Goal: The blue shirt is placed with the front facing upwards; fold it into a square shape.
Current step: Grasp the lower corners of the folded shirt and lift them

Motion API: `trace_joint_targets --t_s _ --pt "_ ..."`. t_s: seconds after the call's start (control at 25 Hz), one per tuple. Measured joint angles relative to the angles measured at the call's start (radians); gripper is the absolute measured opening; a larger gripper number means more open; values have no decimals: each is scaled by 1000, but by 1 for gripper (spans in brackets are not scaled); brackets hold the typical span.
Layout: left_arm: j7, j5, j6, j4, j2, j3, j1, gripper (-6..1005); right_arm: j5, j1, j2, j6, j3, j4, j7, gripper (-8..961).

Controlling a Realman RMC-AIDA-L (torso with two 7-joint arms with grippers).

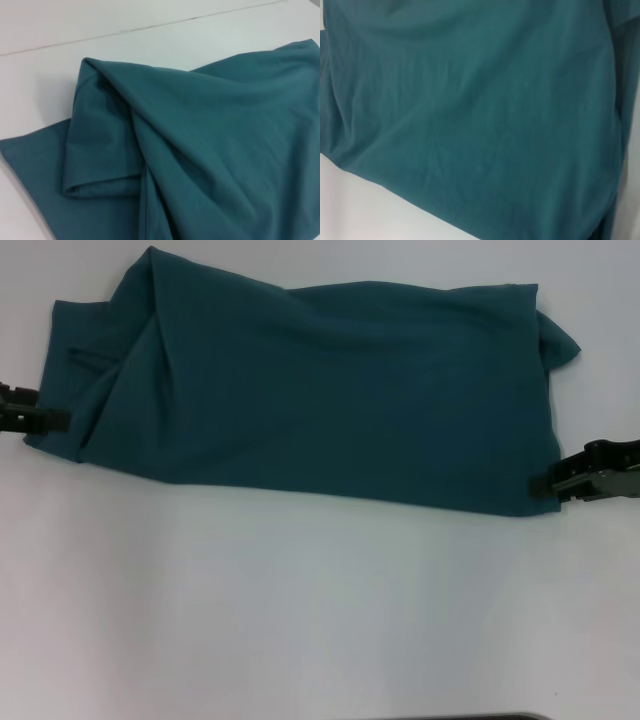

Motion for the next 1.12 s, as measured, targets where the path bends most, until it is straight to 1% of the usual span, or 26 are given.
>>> trace_joint_targets --t_s 0.2,0.52,0.76,1.0,1.08,1.12 --pt "0 0 1 0 1 -4 2 675 -1 2 0 2 1 -2 4 406" --pt "-1 0 5 0 3 -4 2 675 -3 6 -2 4 2 3 7 9" --pt "-1 4 0 0 5 -2 -2 676 -3 6 -2 4 2 3 7 9" --pt "-1 30 -3 0 4 4 -25 675 -2 7 1 1 1 3 7 9" --pt "-1 53 -13 4 2 10 -33 676 -1 10 4 -2 0 3 7 9" --pt "0 78 -29 7 -5 12 -41 676 -1 12 6 -2 -1 3 7 9"
